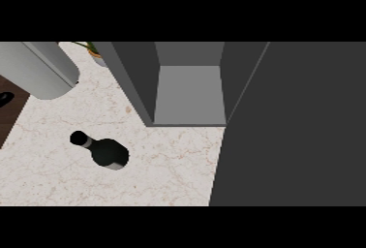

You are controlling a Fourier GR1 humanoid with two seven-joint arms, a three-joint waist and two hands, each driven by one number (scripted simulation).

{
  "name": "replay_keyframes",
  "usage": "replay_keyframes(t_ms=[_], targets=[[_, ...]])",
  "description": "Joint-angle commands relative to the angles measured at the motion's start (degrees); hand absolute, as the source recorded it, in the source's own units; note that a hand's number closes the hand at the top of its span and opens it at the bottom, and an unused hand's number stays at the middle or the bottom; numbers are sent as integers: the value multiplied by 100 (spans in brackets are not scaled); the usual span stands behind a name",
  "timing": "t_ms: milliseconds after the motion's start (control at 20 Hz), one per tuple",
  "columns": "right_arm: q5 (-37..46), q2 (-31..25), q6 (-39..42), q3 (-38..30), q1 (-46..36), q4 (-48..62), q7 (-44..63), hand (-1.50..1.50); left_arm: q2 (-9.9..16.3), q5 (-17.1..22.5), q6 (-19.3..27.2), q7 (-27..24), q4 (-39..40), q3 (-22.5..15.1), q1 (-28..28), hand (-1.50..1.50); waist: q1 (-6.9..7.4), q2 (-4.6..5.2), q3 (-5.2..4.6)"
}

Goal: Pick up the wine, place it into the cabinet and close the cabinet

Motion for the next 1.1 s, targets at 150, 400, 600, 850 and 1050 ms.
replay_keyframes(t_ms=[150,400,600,850,1050], targets=[[717,-98,-389,364,-48,-873,601,-150,-77,-20,-38,195,-107,242,250,-150,-4,-7,-1],[1028,-280,-661,756,-110,-1146,970,-150,-100,-277,-76,278,271,113,-11,-150,-99,-12,-8],[961,-309,-857,567,-862,-1005,1520,-150,-255,-637,181,322,281,-169,-320,-150,-87,7,-9],[1012,-521,-1007,677,-715,-1024,1361,-150,-502,-931,-339,193,520,-70,-4,-150,-70,-4,-6],[1301,-611,-1224,984,-801,-1228,1423,-150,-472,-1026,-289,238,591,-29,-44,-150,-106,-36,-8]])
